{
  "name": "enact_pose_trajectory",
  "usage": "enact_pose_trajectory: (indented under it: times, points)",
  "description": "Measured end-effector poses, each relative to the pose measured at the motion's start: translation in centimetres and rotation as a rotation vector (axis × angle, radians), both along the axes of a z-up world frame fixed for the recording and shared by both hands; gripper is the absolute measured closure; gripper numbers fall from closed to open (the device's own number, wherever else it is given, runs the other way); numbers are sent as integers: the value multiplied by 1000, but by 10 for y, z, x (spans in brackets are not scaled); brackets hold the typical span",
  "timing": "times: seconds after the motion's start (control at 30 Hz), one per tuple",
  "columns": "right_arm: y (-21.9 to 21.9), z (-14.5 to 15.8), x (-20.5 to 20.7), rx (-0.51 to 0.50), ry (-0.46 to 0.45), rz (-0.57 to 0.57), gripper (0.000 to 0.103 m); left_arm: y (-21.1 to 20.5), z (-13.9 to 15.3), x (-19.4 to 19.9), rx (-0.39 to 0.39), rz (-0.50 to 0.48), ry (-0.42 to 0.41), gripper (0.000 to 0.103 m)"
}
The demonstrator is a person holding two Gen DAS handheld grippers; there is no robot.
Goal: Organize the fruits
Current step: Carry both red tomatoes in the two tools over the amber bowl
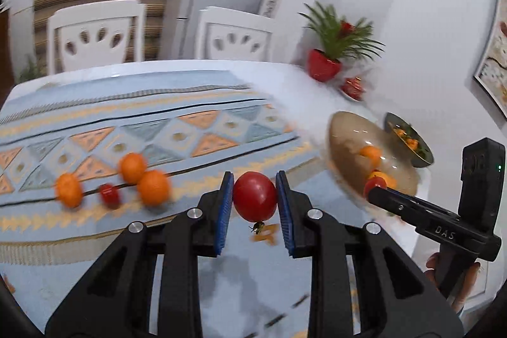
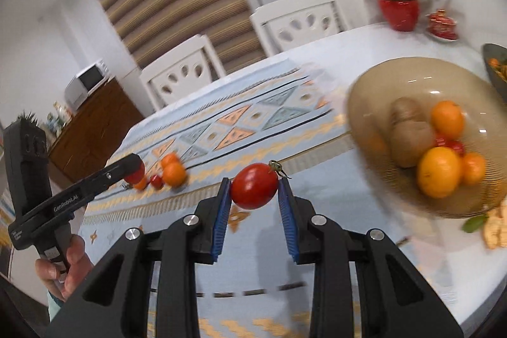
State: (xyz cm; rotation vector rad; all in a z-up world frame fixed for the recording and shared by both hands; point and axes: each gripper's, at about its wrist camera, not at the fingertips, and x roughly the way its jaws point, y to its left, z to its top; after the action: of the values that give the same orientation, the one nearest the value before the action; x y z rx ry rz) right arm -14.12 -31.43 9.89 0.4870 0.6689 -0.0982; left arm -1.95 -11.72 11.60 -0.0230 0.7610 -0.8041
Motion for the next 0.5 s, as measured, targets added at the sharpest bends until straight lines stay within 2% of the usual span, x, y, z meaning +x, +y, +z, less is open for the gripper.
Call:
enact_pose_trajectory:
  times: [0.27,0.5]
  points:
    - [-70,12,-36,9,-30,-158,73,-101,-3,-24,17,-149,36,77]
    - [-146,12,-62,-22,10,-359,73,-180,0,-40,3,-258,53,77]
